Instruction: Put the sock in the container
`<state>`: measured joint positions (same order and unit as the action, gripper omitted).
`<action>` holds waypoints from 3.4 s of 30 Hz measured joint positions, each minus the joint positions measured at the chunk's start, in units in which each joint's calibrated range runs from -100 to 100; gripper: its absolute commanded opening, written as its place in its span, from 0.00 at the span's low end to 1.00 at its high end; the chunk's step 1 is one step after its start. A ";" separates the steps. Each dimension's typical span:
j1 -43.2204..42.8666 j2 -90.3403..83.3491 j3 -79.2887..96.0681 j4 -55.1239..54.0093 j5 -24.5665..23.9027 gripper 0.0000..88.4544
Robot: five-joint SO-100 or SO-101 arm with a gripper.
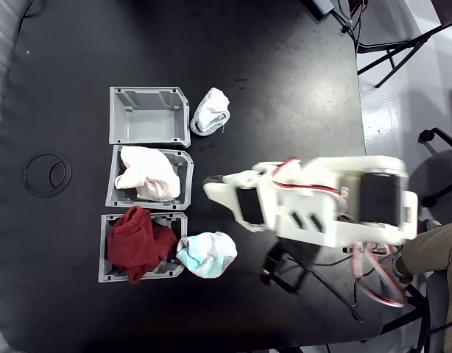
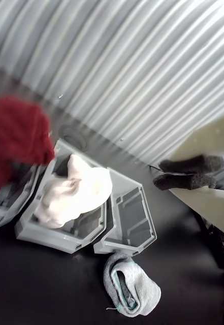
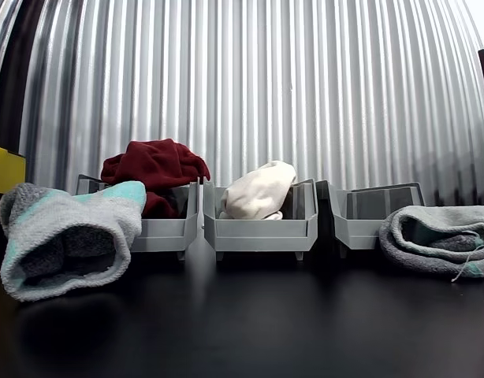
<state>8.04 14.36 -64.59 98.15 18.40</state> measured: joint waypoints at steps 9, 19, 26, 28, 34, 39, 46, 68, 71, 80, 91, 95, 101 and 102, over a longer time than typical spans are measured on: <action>-0.11 -14.65 7.66 0.00 -8.99 0.01; -0.63 -37.76 28.11 0.00 -9.30 0.01; -0.63 -55.09 50.27 -0.08 -9.46 0.01; -0.63 -59.69 57.57 -0.42 -9.46 0.01; -0.63 -73.67 81.62 -11.19 -9.46 0.01; -0.63 -86.73 104.05 -23.04 -9.41 0.01; -0.63 -102.30 130.81 -32.13 -9.41 0.01; -0.63 -113.27 155.05 -54.16 -9.41 0.02; -0.63 -113.35 158.56 -56.43 -9.41 0.02; -1.38 -113.02 163.78 -64.93 -9.41 0.02; -1.38 -113.02 163.78 -64.93 -9.41 0.02; -1.38 -113.02 163.78 -64.93 -9.41 0.02; -1.38 -113.02 163.78 -64.93 -9.41 0.02; -1.38 -113.02 163.78 -64.93 -9.41 0.02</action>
<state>6.67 -98.66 99.19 33.22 8.99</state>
